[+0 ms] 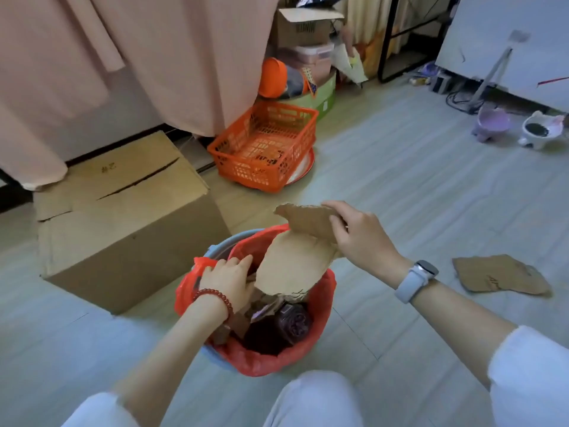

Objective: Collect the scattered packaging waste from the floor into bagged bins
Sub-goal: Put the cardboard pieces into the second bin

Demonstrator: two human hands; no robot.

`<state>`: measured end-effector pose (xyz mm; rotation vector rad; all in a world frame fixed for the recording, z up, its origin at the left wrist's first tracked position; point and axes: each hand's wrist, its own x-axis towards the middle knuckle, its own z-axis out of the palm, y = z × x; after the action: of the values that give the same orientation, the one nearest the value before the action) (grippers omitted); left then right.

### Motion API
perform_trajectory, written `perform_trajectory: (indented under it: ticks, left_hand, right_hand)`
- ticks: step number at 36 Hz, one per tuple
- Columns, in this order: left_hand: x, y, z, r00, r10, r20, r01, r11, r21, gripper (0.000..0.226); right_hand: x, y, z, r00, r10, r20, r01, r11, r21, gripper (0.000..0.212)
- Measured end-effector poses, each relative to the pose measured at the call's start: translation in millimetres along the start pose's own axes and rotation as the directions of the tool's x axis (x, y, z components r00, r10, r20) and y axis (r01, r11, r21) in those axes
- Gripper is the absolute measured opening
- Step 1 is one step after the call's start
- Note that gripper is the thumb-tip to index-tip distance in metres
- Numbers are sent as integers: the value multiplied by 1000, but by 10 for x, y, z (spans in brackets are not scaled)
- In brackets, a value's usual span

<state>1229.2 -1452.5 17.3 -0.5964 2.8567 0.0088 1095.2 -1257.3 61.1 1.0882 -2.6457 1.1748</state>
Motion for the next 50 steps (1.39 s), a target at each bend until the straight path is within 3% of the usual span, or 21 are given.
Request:
perform_trajectory:
  ticks: [5, 9, 12, 15, 18, 20, 25, 27, 30, 33, 36, 39, 41, 45, 50]
  left_hand:
    - [-118, -276, 148, 969, 63, -238, -47, 996, 74, 39]
    - [-177, -501, 340, 994, -49, -100, 51, 999, 17, 60]
    - [-198, -714, 589, 991, -127, 51, 134, 972, -194, 60]
    - [-244, -753, 763, 996, -88, 26, 91, 908, -408, 58]
    - [-231, -691, 852, 991, -127, -37, 99, 901, -423, 72]
    - [-230, -666, 882, 984, -174, -29, 148, 903, -403, 70]
    - [-250, -631, 817, 968, -249, -13, 233, 923, -307, 55]
    - [-240, -574, 752, 956, -289, -38, 265, 917, -298, 49]
    - [-111, -381, 606, 920, -343, -189, 261, 897, -358, 35]
    - [114, 49, 356, 910, -261, -321, 113, 904, -413, 31]
    - [391, 672, 43, 907, -144, -396, -70, 875, -479, 36]
    - [654, 1380, -105, 910, -24, -414, -200, 850, -488, 37]
    - [817, 1861, -66, 934, 47, -354, -234, 831, -505, 36]
    - [1135, 2693, 357, 973, 188, -136, -231, 845, -483, 47]
    - [1503, 3422, 1319, 951, 220, 220, -117, 908, -402, 55]
  right_hand:
    - [-58, -196, 417, 969, -87, 231, 100, 994, -42, 34]
    - [-221, -206, 785, 813, -219, 539, 310, 947, -82, 38]
    - [-326, -148, 1033, 676, -215, 705, 407, 906, -114, 52]
    - [-358, -100, 1274, 610, -161, 776, 413, 900, -138, 58]
    - [-321, -78, 1501, 550, -46, 834, 420, 878, -228, 60]
    - [-284, -111, 1622, 508, 18, 861, 457, 842, -287, 49]
    - [-196, -216, 1649, 513, 72, 855, 281, 928, -246, 33]
    - [-156, -198, 1473, 580, 18, 814, 215, 961, -174, 28]
    - [-62, -85, 1045, 734, -32, 679, 143, 984, -108, 30]
    - [48, 166, 556, 844, 39, 536, -1, 998, -71, 26]
    - [152, 592, 103, 891, 174, 419, -173, 984, -41, 25]
    - [160, 1195, -280, 867, 349, 356, -332, 937, -110, 26]
    - [79, 1660, -503, 826, 451, 339, -408, 892, -193, 28]
    - [-294, 2695, -775, 691, 640, 335, -553, 767, -325, 32]
    - [-806, 4015, -788, 622, 692, 365, -530, 716, -454, 47]
